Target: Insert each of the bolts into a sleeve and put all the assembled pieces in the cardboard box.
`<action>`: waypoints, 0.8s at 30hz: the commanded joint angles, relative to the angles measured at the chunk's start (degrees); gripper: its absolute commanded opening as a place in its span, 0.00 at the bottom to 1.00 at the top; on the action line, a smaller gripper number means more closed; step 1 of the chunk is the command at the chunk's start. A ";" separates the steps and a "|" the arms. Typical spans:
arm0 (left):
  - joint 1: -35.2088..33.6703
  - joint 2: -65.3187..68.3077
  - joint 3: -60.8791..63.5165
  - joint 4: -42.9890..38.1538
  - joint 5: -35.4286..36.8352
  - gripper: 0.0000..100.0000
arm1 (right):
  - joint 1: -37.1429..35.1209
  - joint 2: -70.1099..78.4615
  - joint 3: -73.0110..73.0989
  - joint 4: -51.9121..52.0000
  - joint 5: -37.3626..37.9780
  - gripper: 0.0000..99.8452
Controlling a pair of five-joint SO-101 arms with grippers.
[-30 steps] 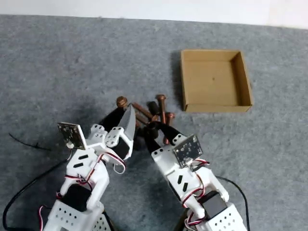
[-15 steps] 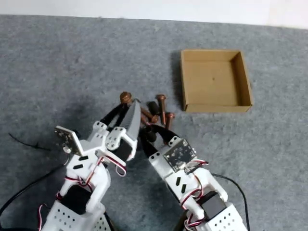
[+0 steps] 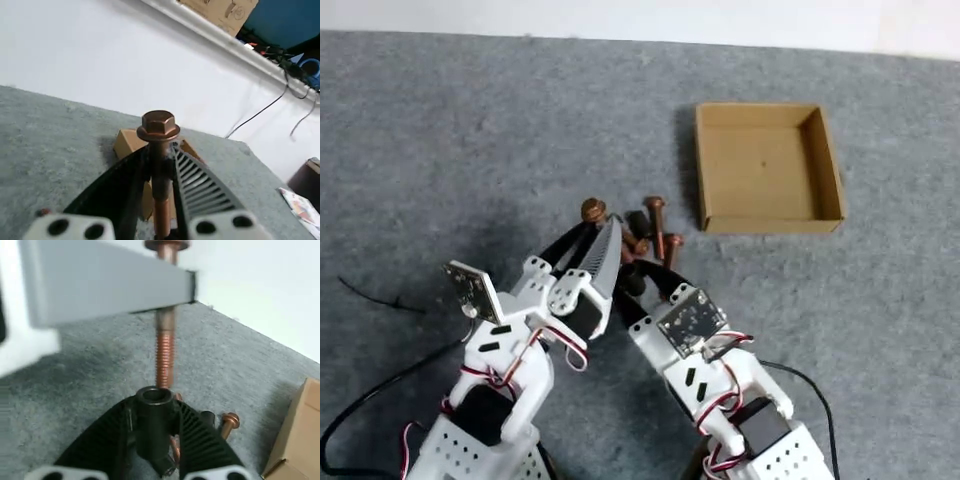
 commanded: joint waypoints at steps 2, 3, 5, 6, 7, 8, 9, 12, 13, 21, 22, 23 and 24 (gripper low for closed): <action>1.27 -1.01 -1.98 2.37 0.09 0.01 | 1.63 -1.27 6.55 -0.13 0.53 0.00; 1.27 -1.01 -1.98 2.46 0.09 0.01 | 1.54 -1.27 6.64 -0.13 0.53 0.00; 1.27 -1.01 -1.71 2.55 0.09 0.01 | 1.54 -1.27 6.73 -0.13 0.53 0.00; 1.27 -1.01 -1.63 2.55 0.18 0.01 | 1.54 -1.27 6.73 -0.13 0.53 0.00; 1.36 -1.01 -1.54 2.55 0.26 0.01 | 1.54 -1.27 6.73 -0.13 0.53 0.00; 1.80 -1.01 -1.54 2.55 0.35 0.01 | 1.54 -1.27 6.73 -0.13 0.53 0.00; 2.68 -1.01 -1.63 2.55 0.35 0.01 | 1.36 -1.27 6.73 -0.13 0.53 0.00; 5.67 -1.01 -1.89 2.37 0.18 0.01 | 1.01 -1.27 6.55 -0.13 0.53 0.00; 6.55 -1.01 -1.80 2.37 0.09 0.01 | 1.01 -1.27 6.55 -0.13 0.53 0.00; 6.81 -1.01 -1.36 2.64 0.00 0.01 | 1.19 -1.27 6.55 0.04 0.62 0.00; 7.16 -1.01 -0.92 2.90 0.00 0.01 | 1.19 -1.27 6.55 0.04 0.62 0.00; 7.69 -1.01 -0.31 3.60 0.00 0.01 | 1.27 -1.27 6.55 0.04 0.62 0.00; 7.78 -1.01 0.13 4.40 0.00 0.01 | 1.27 -1.27 6.55 0.04 0.53 0.00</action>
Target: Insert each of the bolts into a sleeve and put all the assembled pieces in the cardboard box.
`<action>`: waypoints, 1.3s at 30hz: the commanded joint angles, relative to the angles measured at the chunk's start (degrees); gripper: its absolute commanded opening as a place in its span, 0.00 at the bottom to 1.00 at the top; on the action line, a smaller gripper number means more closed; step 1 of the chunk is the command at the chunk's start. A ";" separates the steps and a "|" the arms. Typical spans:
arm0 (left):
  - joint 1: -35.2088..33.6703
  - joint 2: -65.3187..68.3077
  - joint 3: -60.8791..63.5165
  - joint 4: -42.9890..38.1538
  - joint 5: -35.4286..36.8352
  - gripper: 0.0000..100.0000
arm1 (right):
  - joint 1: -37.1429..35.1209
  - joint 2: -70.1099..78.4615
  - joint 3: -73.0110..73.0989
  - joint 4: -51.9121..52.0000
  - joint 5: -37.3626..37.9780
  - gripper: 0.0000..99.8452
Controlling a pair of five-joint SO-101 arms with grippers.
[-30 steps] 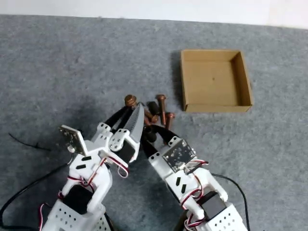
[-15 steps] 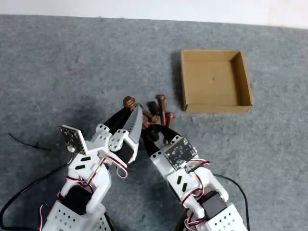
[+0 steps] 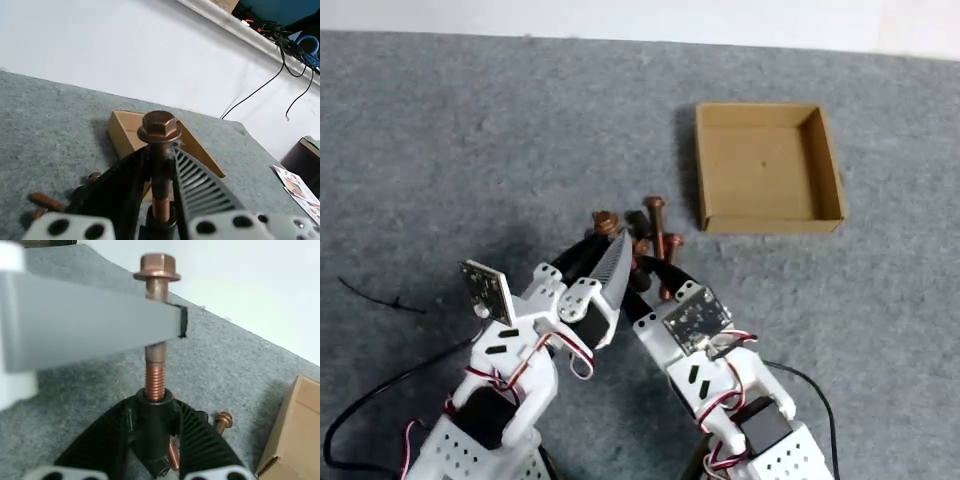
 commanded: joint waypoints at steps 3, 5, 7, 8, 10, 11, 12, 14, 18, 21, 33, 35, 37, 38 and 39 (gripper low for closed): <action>2.15 -0.75 0.22 5.10 0.26 0.01 | 0.31 -1.10 6.55 0.13 0.62 0.00; 2.15 -0.75 -0.22 7.56 0.26 0.01 | 0.48 -1.10 6.55 0.13 0.62 0.00; 2.15 -0.75 -0.22 10.73 0.26 0.01 | 1.89 -1.10 6.55 -0.13 0.53 0.00; 2.42 -0.75 -0.04 12.13 0.18 0.01 | 2.15 -1.10 6.55 -0.13 0.53 0.00; 2.51 -0.75 -0.04 13.98 0.18 0.01 | 2.15 -1.10 6.46 -0.13 0.53 0.00; 2.51 -0.75 -0.04 14.33 0.18 0.01 | 2.07 -1.10 6.46 -0.13 0.53 0.00; 2.24 -0.75 -0.04 14.51 0.18 0.01 | 2.07 -1.10 6.46 -0.13 0.53 0.00; 2.07 -0.75 -0.04 14.51 -0.70 0.01 | 2.24 -1.10 6.46 -0.13 0.53 0.00; 1.98 -0.75 -0.04 14.33 -4.40 0.03 | 2.33 -1.10 6.46 -0.13 0.53 0.00; 1.10 -0.75 0.04 14.68 -4.22 0.18 | 2.33 -1.10 6.46 -0.13 0.53 0.00; -9.89 -0.75 -0.22 13.10 1.49 0.36 | 2.42 -1.10 6.46 -0.04 0.53 0.00; -14.02 -0.75 -1.19 11.69 4.92 0.36 | 2.42 -1.10 6.46 -0.04 0.53 0.00; -18.07 -0.75 -1.80 10.20 8.70 0.36 | 2.59 -1.10 6.46 -0.04 0.53 0.00; -19.65 -0.75 -1.80 9.23 9.85 0.36 | 3.03 -1.10 6.46 -0.04 0.53 0.00; -20.97 -0.75 -1.63 8.18 10.37 0.36 | 3.74 -1.10 6.46 -0.13 0.53 0.00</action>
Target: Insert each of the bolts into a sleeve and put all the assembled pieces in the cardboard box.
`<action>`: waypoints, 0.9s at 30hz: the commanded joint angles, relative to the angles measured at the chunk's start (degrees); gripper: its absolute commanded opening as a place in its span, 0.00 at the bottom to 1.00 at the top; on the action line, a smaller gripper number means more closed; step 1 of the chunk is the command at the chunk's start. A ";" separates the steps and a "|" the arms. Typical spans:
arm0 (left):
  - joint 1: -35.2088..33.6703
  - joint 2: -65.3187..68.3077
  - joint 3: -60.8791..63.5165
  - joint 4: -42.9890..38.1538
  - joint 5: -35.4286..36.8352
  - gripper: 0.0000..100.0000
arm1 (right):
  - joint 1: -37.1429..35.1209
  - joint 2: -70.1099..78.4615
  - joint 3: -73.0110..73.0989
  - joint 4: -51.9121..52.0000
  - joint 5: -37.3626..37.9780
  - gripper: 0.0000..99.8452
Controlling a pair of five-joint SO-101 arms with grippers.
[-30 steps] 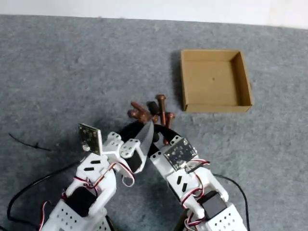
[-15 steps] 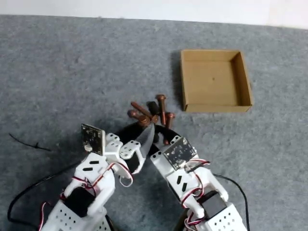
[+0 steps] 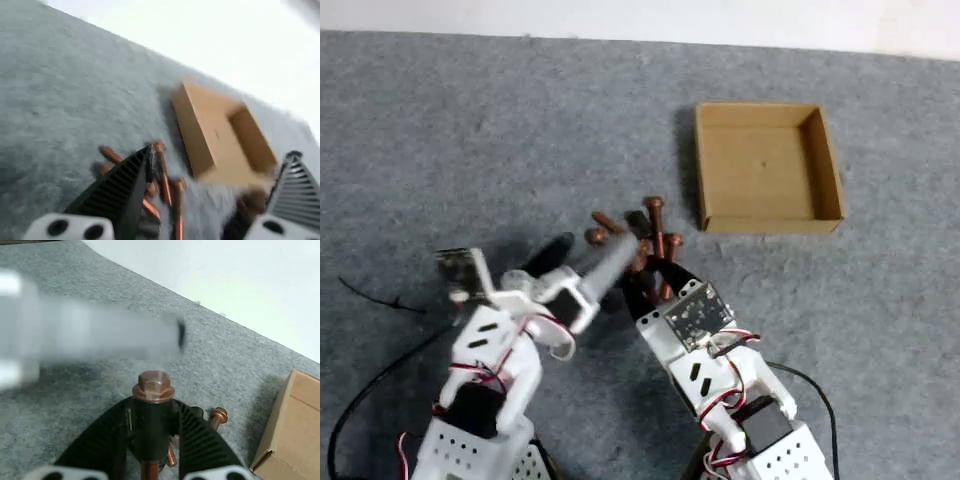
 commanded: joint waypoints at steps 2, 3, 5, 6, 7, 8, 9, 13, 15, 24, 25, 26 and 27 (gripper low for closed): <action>-5.76 -0.66 -2.51 -4.13 2.90 0.36 | 2.59 -1.10 6.46 -0.57 0.53 0.00; -5.93 -0.66 -2.51 -4.04 2.90 0.36 | 2.86 -1.10 6.46 -0.57 0.53 0.00; -5.76 -0.66 -2.51 -4.04 2.90 0.35 | 2.86 -1.10 6.46 -0.57 0.53 0.00; -5.67 -0.57 -2.51 -4.04 2.90 0.33 | 2.86 -1.10 6.46 -0.57 0.53 0.00; -5.76 -0.57 -2.42 -4.04 2.81 0.29 | 2.86 -1.10 6.46 -0.57 0.53 0.00; -5.76 -0.57 -2.42 -4.04 2.81 0.24 | 2.86 -1.10 6.55 -0.57 0.53 0.00; -5.93 -0.57 -2.42 -4.13 2.81 0.19 | 2.86 -1.10 6.55 -0.57 0.53 0.00; -5.93 -0.57 -2.42 -4.40 -2.46 0.01 | 4.44 -1.10 6.46 -0.66 0.53 0.00; -6.11 -0.57 -2.42 -4.40 -5.27 0.04 | 6.02 -1.10 6.46 -1.63 0.44 0.00; -6.11 -0.57 1.80 -3.34 -23.03 0.01 | 11.47 -1.10 6.46 -1.89 0.44 0.00; -6.20 -0.57 1.80 -1.32 -26.64 0.01 | 11.74 -1.10 6.46 -1.80 0.44 0.00; -6.20 -0.57 1.36 1.23 -29.89 0.01 | 11.82 -1.10 6.46 -1.71 0.44 0.00; -6.20 -0.57 0.84 3.52 -32.88 0.01 | 12.18 -1.10 6.46 -1.71 0.44 0.00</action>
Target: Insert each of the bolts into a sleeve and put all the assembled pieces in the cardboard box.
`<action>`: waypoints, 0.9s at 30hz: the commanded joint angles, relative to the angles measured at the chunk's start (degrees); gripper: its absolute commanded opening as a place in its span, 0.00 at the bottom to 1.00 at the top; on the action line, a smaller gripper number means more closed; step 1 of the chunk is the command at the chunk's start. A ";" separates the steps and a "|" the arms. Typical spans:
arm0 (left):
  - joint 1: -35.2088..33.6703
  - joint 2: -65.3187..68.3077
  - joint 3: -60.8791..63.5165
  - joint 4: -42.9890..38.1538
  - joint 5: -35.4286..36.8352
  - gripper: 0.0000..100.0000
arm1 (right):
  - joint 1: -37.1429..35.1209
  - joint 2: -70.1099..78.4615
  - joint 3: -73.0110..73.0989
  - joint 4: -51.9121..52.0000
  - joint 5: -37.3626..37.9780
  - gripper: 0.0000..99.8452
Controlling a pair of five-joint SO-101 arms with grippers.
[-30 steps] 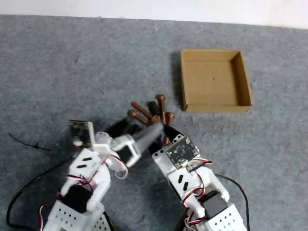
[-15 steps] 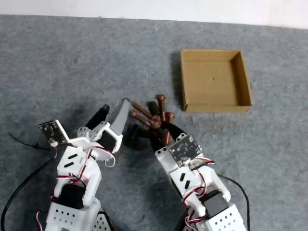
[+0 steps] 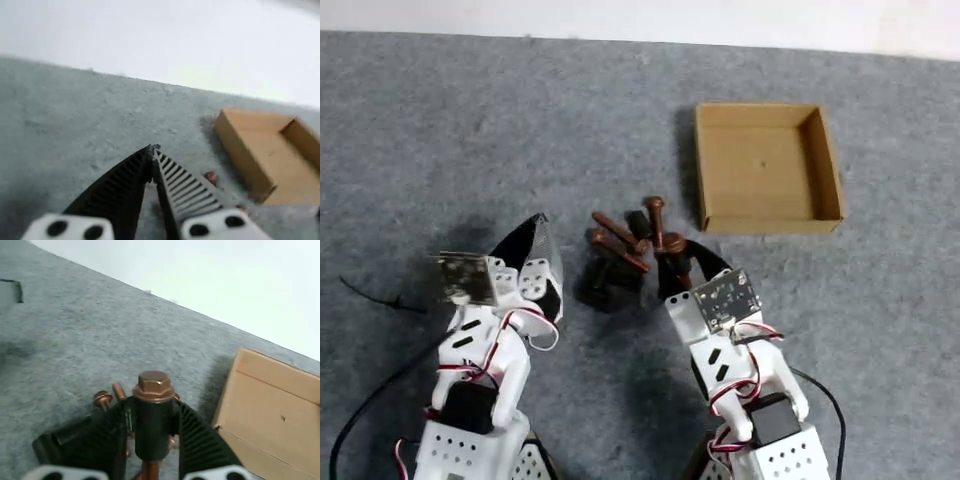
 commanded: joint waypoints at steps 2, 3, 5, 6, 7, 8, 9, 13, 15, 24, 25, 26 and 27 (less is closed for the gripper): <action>-0.66 -0.57 -0.66 9.05 -14.24 0.01 | 2.07 -1.10 6.46 -1.71 0.44 0.00; -0.66 -0.57 -0.92 10.64 -16.70 0.01 | 2.51 -1.10 6.46 -1.80 0.44 0.00; -1.36 -0.57 -0.57 10.99 -20.66 0.01 | 3.38 -1.10 6.46 -1.80 -0.18 0.00; -2.24 -0.57 -0.40 10.55 -21.27 0.01 | 4.18 -1.10 6.46 -1.80 -1.32 0.00; -3.47 -0.57 -0.31 9.93 -21.19 0.01 | 5.23 -1.10 6.46 -1.80 -2.73 0.00; -4.70 -0.57 -0.22 9.41 -21.01 0.01 | 6.46 -1.10 6.46 -1.80 -4.04 0.00; -5.67 -0.57 -0.22 8.97 -20.75 0.01 | 7.69 -1.10 6.37 -1.89 -4.92 0.00; -6.37 -0.57 1.19 7.30 -20.84 0.01 | 9.01 -1.01 1.36 -1.89 -5.19 0.00; -6.37 -0.57 1.19 7.12 -20.84 0.01 | 9.01 -0.75 -0.40 -1.80 -5.19 0.00; -6.37 -0.57 1.19 7.30 -20.84 0.01 | 9.27 25.27 -20.00 -2.86 -5.36 0.00; -6.37 -0.57 1.19 7.30 -20.84 0.01 | 9.36 30.02 -23.43 -4.09 -5.45 0.00; -6.37 -0.57 1.19 7.30 -20.84 0.01 | 9.36 34.77 -26.59 -5.41 -5.54 0.00; -6.37 -0.57 1.19 7.30 -20.84 0.01 | 9.36 39.69 -29.93 -6.81 -5.54 0.00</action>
